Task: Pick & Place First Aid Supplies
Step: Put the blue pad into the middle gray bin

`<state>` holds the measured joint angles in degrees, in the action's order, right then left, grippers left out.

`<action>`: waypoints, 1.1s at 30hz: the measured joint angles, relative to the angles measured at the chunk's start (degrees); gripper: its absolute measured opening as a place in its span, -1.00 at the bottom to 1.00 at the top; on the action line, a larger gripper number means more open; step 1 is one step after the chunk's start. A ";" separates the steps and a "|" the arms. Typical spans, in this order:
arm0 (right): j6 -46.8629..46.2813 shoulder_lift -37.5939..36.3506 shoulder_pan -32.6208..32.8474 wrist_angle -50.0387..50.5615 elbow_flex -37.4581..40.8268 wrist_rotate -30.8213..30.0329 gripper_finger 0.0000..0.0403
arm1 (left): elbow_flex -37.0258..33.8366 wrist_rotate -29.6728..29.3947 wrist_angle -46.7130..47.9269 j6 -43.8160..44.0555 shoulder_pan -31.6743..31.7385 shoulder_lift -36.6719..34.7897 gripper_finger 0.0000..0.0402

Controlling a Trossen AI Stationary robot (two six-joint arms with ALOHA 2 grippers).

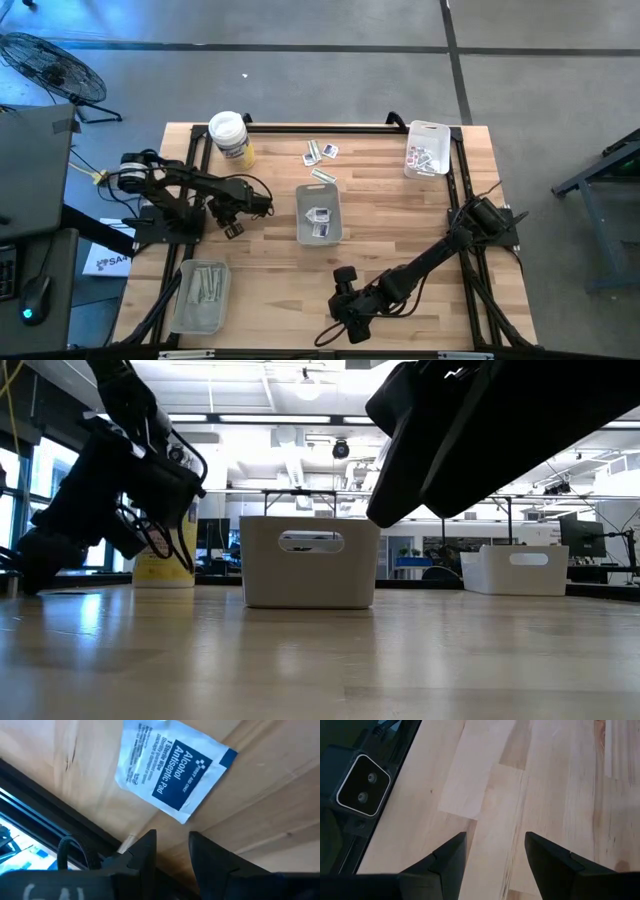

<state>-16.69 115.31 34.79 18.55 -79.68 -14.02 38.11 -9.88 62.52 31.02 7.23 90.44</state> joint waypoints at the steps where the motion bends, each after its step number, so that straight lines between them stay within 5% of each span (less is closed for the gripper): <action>1: 0.02 0.00 0.00 0.02 0.00 -0.04 -0.03 | 0.06 -0.30 -0.43 -0.41 -0.04 0.07 -0.42; 19: 0.18 0.00 0.00 0.04 0.00 0.26 -0.03 | 4.54 -7.79 -4.83 -4.43 -0.12 0.23 -0.43; 33: -0.29 0.00 0.11 0.11 0.00 0.26 -0.03 | 4.22 -6.61 -6.36 -1.37 0.54 0.10 -0.43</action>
<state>-16.98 115.31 34.89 18.65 -79.68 -13.76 42.33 -16.49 56.17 29.65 7.78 90.54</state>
